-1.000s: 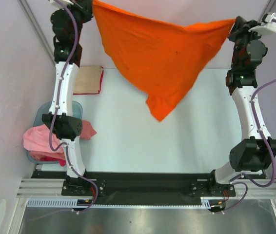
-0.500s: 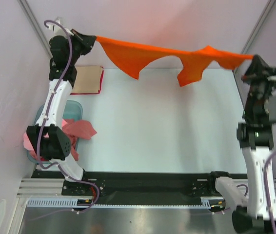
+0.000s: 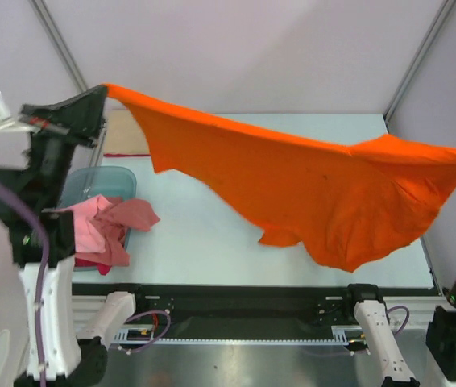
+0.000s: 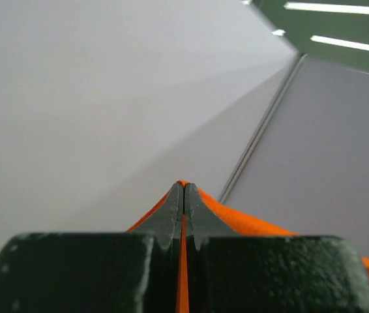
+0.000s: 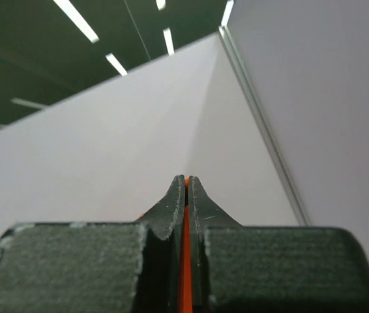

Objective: Fold and stack the t-shirts
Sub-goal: Flatten the tshirt out

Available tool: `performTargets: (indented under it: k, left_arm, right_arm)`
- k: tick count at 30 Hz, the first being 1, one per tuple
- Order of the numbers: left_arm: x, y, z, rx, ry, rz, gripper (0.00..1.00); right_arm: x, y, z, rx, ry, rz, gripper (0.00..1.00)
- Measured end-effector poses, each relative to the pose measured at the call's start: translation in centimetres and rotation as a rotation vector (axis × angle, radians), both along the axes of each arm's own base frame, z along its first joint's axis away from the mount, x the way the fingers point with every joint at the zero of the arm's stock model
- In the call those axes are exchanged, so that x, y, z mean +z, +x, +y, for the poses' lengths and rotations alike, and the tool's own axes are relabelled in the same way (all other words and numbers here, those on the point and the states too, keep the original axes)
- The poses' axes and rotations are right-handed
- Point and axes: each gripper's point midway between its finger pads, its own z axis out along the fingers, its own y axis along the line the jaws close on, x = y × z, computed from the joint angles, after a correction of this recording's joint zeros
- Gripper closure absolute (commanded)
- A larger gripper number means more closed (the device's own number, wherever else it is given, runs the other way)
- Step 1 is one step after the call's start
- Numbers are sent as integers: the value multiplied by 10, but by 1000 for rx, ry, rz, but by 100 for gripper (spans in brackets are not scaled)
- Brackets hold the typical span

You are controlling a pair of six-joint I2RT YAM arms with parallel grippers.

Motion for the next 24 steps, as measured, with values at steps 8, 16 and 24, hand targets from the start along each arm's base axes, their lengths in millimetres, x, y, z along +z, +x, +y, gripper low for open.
performTargets:
  k: [8,16,24]
  left_arm:
    - [55,-60,6,53,16,-202,100]
    - [-31,111,7,25,-22,113,100]
    - [-83,203,2,-17,-59,269,100]
  right_arm:
    - [21,-46,1,-13,-23,-145,100]
    - [-12,121,0,10,-25,57,100]
    - [-73,241,4,43,-41,265,100]
